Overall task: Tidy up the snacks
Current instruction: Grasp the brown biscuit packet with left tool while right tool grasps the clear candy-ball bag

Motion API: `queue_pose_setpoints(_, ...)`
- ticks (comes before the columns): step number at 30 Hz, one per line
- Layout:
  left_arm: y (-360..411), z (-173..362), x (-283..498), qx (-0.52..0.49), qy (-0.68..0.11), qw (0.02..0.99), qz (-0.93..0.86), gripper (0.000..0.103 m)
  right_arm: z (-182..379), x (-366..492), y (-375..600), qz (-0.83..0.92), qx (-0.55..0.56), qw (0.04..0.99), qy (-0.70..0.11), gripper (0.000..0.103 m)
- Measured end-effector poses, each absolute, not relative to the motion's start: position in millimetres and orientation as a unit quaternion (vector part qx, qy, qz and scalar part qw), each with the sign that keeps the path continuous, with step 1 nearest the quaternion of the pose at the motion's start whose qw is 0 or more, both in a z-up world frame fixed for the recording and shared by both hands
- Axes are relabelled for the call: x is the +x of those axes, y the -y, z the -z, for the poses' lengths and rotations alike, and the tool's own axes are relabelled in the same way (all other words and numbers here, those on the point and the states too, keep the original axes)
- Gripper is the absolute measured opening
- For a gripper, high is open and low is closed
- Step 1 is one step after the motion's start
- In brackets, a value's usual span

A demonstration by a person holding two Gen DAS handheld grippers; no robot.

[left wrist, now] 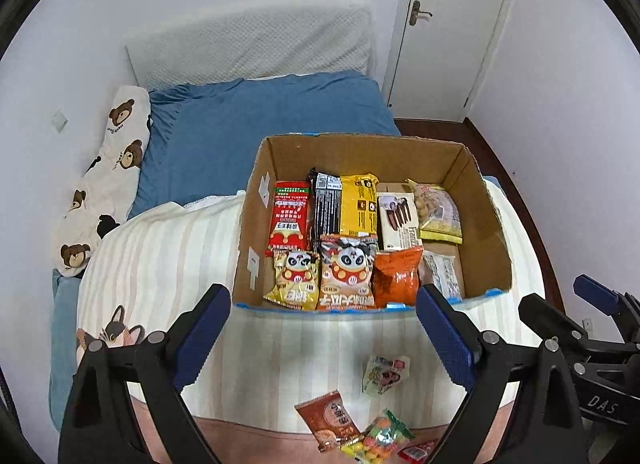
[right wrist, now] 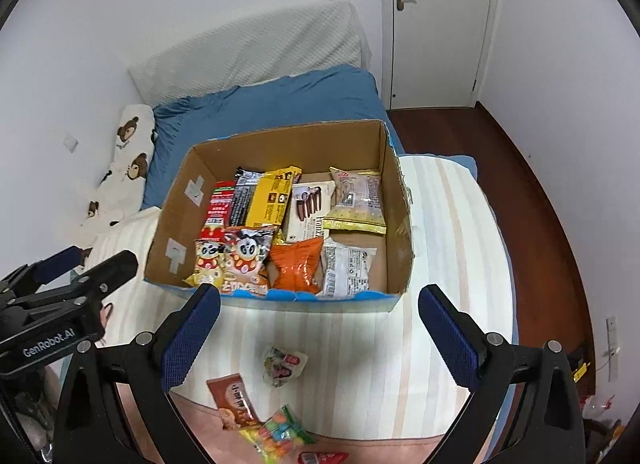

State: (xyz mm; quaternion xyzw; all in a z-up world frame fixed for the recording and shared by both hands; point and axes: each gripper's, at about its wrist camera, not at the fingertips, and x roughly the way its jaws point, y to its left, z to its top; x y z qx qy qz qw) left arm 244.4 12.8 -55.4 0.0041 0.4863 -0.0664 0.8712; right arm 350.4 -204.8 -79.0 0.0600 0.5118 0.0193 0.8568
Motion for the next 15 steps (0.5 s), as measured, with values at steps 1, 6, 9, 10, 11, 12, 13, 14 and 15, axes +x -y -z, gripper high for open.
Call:
queue_pose_setpoints(1,-13.6,55.6,239.0,0.003,-0.486,0.871,0.068,0.095,78.6,343.7,205.2,-0.022,0.065,0.856,-0.512,0.101)
queue_pose_setpoints(6,-21.7,77.8,197.1,0.007,-0.503,0.862,0.066,0.095,100.8,303.7,210.0,-0.037,0.106,0.837,-0.535,0.101)
queue_pose_setpoints(9,-26.4,111.7,170.4,0.013,-0.535,0.843,0.061,0.095,140.1,268.9,215.8,-0.037,0.136,0.808,-0.572,0.101)
queue_pose_setpoints(10,-27.7,124.5,164.1,0.013,-0.548,0.835,0.059,0.095,151.9,260.8,217.7,-0.035,0.146,0.799,-0.582,0.101)
queue_pose_setpoints(11,-29.8,140.1,158.7,0.011,-0.564,0.824,0.057,0.095,170.4,249.4,221.1,-0.031,0.162,0.784,-0.598,0.101)
queue_pose_setpoints(12,-30.9,156.4,155.4,0.007,-0.582,0.811,0.057,0.095,186.0,240.5,223.5,-0.029,0.177,0.771,-0.611,0.101)
queue_pose_setpoints(13,-31.8,172.1,154.1,0.003,-0.601,0.797,0.058,0.095,207.8,229.1,227.0,-0.024,0.199,0.752,-0.628,0.101)
queue_pose_setpoints(14,-32.8,188.8,153.7,-0.003,-0.620,0.782,0.057,0.095,224.8,220.2,230.5,-0.017,0.217,0.735,-0.642,0.101)
queue_pose_setpoints(15,-33.5,204.8,154.9,-0.010,-0.637,0.768,0.057,0.095,239.5,213.0,233.2,-0.013,0.236,0.720,-0.652,0.101)
